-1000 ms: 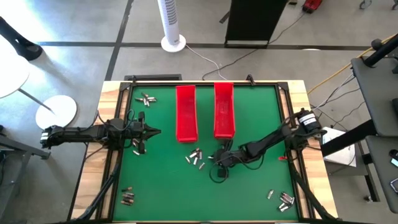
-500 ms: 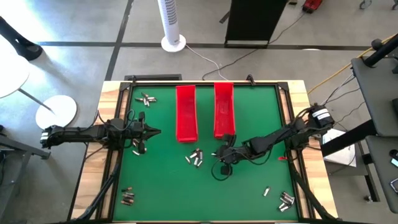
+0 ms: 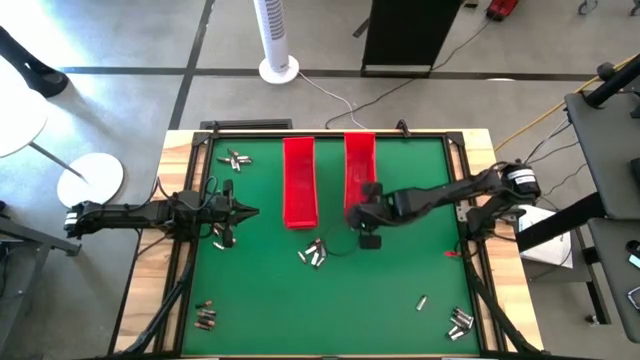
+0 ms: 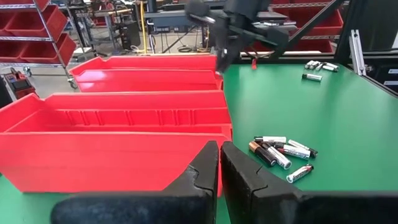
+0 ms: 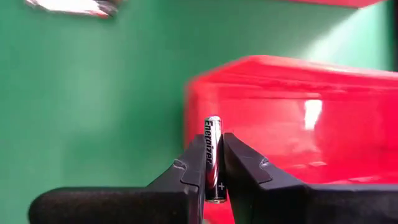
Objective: Sort batteries
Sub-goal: Put the silver battery into the right red bin
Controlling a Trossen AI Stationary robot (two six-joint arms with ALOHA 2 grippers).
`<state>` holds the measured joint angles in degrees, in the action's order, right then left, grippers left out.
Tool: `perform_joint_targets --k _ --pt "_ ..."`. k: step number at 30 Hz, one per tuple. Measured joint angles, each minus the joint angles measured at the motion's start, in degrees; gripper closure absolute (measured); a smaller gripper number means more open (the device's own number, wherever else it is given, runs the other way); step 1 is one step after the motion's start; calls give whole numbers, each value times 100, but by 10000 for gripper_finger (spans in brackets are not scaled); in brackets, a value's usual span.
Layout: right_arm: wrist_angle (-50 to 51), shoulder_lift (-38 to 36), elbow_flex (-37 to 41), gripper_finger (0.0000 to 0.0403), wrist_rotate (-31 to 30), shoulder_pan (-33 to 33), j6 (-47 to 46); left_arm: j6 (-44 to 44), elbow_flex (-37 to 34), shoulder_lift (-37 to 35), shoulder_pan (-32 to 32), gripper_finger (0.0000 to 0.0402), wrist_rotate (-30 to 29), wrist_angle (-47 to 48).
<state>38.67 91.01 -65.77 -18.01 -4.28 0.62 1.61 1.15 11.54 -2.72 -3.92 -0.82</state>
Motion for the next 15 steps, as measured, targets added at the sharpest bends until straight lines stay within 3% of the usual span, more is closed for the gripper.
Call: perform_joint_targets --k 4,9,15 --pt "137 -1 -186 369 102 371 462 0 0 15 0 402 0 4" --pt "83 1 -157 369 654 834 587 0 2 43 0 402 0 9" --pt "18 373 -189 369 914 1160 796 0 0 71 0 402 0 -4"
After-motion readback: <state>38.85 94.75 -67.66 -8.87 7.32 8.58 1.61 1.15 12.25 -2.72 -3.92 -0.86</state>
